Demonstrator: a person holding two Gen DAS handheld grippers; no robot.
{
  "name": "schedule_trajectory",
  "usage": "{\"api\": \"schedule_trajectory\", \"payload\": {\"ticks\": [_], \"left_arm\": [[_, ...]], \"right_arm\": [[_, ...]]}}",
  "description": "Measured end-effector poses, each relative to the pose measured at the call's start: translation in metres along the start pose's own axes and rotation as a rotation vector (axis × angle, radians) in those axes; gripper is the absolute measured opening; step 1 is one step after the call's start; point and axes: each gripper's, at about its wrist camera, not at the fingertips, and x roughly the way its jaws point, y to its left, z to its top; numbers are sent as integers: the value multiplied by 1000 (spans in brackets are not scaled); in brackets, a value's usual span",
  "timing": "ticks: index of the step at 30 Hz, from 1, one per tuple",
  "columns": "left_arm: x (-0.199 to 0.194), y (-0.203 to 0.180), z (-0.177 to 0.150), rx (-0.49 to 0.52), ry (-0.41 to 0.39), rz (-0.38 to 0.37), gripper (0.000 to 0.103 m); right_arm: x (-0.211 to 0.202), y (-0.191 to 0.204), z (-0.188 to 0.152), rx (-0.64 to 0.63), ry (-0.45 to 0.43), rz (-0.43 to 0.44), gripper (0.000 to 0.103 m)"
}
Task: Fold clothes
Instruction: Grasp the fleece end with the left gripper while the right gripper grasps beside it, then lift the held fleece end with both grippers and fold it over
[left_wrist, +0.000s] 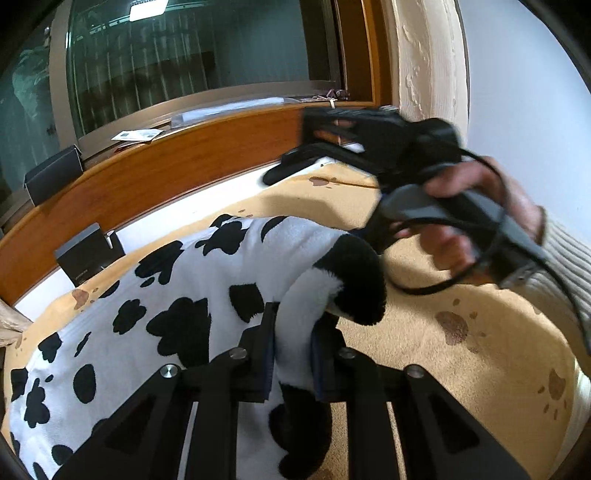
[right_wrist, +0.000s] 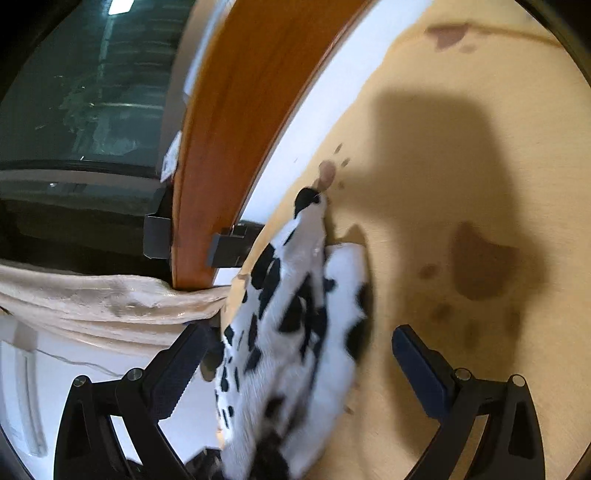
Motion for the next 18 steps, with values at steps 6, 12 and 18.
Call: {"api": "schedule_trajectory", "payload": {"ticks": [6, 12, 18], "left_arm": [[1, 1, -1, -16, -1, -13, 18], [-1, 4, -3, -48, -11, -19, 18], [-24, 6, -2, -102, -77, -1, 18]], "right_arm": [[38, 14, 6, -80, 55, -130, 87], [46, 15, 7, -123, 53, -137, 37], [35, 41, 3, -194, 12, -71, 34]]}}
